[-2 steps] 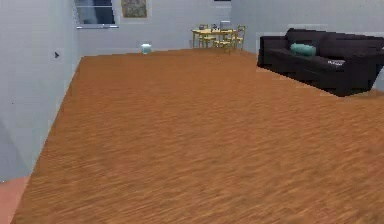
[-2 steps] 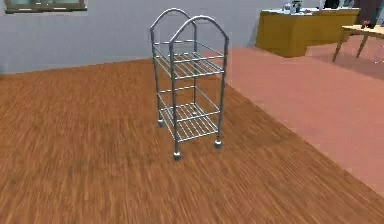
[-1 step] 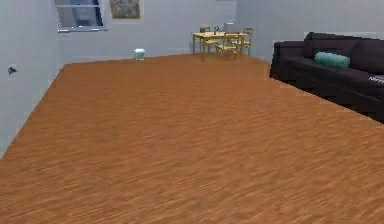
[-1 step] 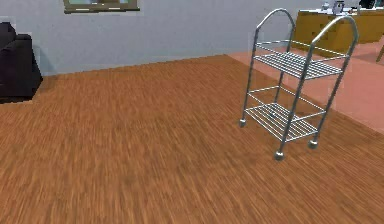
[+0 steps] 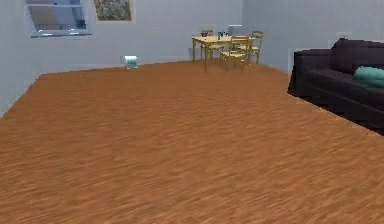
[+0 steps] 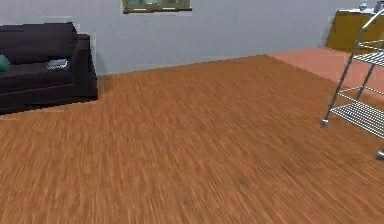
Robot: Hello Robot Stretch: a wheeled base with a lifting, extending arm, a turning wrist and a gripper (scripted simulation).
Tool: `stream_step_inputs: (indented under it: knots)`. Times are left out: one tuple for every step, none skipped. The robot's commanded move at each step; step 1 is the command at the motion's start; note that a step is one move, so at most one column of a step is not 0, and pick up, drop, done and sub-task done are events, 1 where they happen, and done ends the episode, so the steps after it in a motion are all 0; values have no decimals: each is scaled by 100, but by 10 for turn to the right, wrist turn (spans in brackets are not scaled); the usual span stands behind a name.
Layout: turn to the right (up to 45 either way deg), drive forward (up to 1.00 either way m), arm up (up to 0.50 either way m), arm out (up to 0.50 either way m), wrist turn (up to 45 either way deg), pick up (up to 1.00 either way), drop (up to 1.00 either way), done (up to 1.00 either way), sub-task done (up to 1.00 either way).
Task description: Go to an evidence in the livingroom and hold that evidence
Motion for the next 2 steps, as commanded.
stream_step_inputs:
  knots:
    - [0, 100, 0, 0, 0, 0, 0, 0, 0]
    - [0, 100, 0, 0, 0, 0, 0, 0, 0]
